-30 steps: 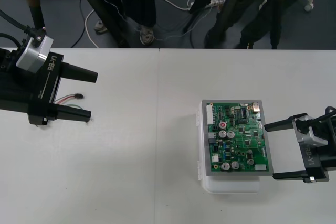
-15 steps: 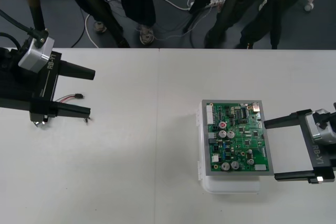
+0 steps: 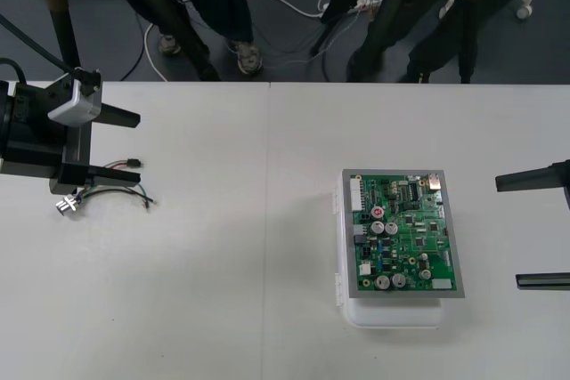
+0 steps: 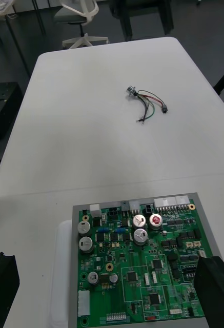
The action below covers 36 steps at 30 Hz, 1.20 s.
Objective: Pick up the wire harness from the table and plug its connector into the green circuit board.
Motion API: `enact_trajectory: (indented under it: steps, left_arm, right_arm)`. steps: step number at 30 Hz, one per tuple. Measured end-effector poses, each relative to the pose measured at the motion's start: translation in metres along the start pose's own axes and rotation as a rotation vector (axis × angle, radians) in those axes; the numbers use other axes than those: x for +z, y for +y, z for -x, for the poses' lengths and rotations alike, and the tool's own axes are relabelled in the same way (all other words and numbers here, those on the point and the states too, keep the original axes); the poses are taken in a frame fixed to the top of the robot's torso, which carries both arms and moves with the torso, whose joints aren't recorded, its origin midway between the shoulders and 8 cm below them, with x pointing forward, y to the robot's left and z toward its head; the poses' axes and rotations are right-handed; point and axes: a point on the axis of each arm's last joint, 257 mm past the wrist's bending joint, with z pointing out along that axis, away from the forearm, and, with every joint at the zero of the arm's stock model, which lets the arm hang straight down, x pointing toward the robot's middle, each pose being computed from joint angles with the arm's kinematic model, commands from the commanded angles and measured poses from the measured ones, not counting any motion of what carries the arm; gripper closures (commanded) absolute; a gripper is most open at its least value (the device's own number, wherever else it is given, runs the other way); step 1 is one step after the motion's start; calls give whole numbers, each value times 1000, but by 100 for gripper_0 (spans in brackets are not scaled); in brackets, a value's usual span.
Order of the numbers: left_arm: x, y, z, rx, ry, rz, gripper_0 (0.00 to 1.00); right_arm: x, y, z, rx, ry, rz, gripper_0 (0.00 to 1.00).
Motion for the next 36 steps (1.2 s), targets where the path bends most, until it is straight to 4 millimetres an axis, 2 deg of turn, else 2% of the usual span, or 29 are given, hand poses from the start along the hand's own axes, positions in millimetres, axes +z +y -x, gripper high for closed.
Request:
enact_trajectory:
  steps: [8,15,20,25,32,36]
  left_arm:
    - [-4,23,-42,34,150,82,22]
    - [-8,35,-79,-34,217,110,22]
    - [-2,31,-111,-45,318,106,27]
    - [3,22,-139,-103,422,94,28]
    - [-13,20,-169,-318,526,153,28]
    - [-24,21,-186,-360,569,170,28]
  right_arm:
    - [-20,-10,17,8,-64,-37,0]
    - [-38,-14,26,63,-140,-27,0]
    - [-51,-17,35,92,-199,-30,0]
    - [-65,-22,44,107,-257,-53,0]
    - [-77,-27,51,133,-322,-66,0]
    - [-83,-28,56,124,-338,-77,0]
